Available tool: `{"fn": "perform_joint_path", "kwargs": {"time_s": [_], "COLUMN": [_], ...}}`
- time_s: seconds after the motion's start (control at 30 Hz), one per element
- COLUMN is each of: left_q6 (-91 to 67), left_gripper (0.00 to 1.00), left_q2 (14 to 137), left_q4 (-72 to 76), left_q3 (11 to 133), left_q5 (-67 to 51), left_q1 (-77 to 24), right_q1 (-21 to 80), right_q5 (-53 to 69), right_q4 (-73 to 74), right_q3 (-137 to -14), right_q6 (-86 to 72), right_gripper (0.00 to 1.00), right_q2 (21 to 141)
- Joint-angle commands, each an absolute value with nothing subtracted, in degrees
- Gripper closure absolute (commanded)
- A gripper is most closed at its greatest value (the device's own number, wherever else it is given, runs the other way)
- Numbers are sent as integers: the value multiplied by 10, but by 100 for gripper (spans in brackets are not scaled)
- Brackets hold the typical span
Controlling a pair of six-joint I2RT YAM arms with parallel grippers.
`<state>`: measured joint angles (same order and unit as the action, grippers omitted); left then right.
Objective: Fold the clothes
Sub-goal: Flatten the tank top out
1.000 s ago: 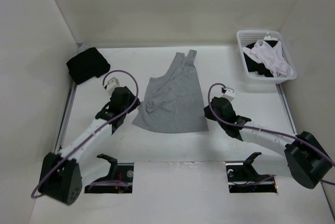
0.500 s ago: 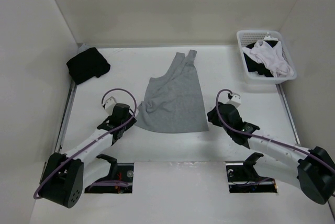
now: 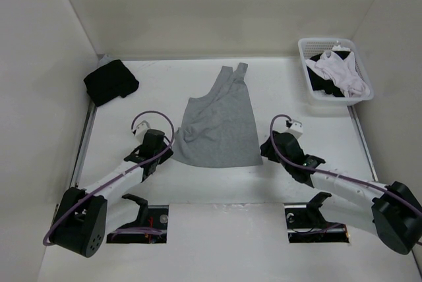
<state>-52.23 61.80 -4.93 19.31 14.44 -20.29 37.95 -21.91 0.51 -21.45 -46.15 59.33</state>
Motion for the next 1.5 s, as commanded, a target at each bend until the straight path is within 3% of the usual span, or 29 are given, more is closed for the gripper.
{"fn": "perform_joint_path", "kwargs": {"time_s": [0.0,0.2,0.3,0.53,0.9,1.2,1.47], "left_q6": [-512,-507,-512,-519,-526,-525,-510], "left_gripper": [77,95,99,99,99,99,99], "left_q2": [617,617,567,444,382,347,338], "left_q4": [-82,-83,-104,-195,-225,-229,-225], "left_q3": [186,186,192,213,190,194,197], "left_q5": [126,115,111,117,100,98,91], "left_q1": [-208,-212,-213,-232,-247,-258,-253], "right_q1": [380,380,380,391,505,507,494], "right_q5": [-230,-232,-231,-234,-320,-353,-324], "right_q4": [-8,-16,-11,32,196,226,218], "right_q3": [-221,-227,-242,-286,-301,-346,-360], "right_q6": [-462,-464,-463,-486,-603,-624,-634], "right_gripper": [50,43,42,52,52,50,68], "right_q2": [601,622,661,722,678,746,793]}}
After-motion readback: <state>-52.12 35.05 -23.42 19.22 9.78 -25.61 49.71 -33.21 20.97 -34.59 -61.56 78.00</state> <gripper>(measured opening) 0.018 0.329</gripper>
